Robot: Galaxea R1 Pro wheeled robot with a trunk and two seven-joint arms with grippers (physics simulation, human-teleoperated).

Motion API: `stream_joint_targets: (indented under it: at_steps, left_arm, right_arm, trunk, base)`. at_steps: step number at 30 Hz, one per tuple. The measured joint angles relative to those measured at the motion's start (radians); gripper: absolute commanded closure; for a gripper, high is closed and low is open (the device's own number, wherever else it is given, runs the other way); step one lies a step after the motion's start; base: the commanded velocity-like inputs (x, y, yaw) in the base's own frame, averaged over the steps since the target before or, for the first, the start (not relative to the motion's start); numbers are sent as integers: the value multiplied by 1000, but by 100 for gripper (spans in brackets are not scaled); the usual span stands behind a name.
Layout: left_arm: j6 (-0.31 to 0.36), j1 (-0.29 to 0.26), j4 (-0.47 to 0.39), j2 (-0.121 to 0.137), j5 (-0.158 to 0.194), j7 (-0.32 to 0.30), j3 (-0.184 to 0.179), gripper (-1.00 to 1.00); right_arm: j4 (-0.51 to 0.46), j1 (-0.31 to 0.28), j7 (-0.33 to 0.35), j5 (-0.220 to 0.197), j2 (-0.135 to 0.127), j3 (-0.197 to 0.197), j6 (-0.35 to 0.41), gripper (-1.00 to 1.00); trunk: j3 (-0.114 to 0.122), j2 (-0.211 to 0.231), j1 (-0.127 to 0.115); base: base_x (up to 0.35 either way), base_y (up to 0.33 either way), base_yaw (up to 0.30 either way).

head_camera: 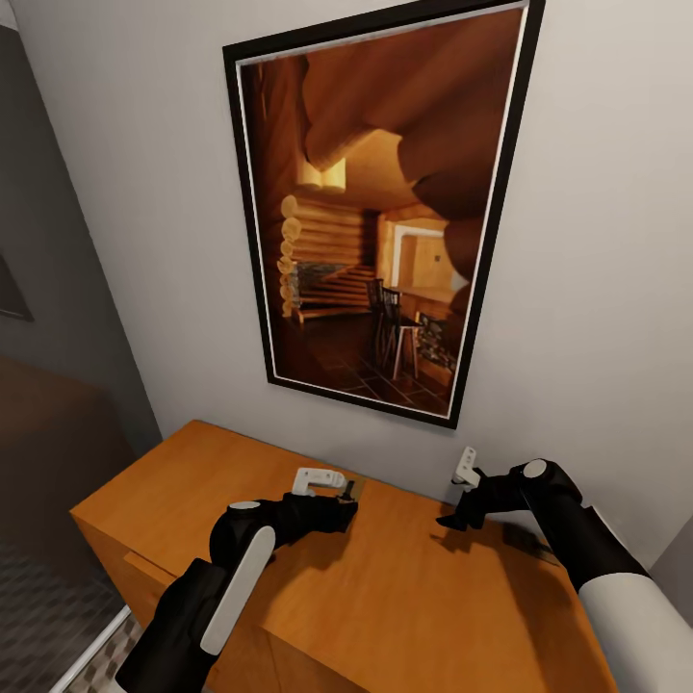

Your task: Take the four mousetraps from the cabinet in the bathroom and place them on the bathroom floor. Make sure all four end up on the same floor surface, and ensure that at least two of them are either under or directly next to the same bathroom sink.

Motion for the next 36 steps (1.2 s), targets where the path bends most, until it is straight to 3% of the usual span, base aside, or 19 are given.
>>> stream_joint_targets:
  at_steps: [9,18,26,33,36]
  left_arm:
    - [0,0,1,-1,-1,4,0,100]
    - [-1,0,0,-5,2,68,-6,100]
    - [-2,0,0,-3,3,76,-8,100]
    - [-3,0,0,-3,3,78,-7,100]
    - [-3,1,0,-2,2,78,-7,100]
  right_arm:
    - [0,0,0,0,0,0,0,-100]
    - [0,0,0,0,0,0,0,-100]
    - [0,0,3,2,0,0,0,-100]
    - [-28,0,9,18,-7,-2,12,-100]
    - [-43,0,10,54,-9,-2,51,-100]
  trunk:
    - [0,0,0]
    - [0,0,0]
    - [0,0,0]
    - [0,0,0]
    - [0,0,0]
  base:
    - [0,0,0]
    - [0,0,0]
    - [0,0,0]
    - [0,0,0]
    - [0,0,0]
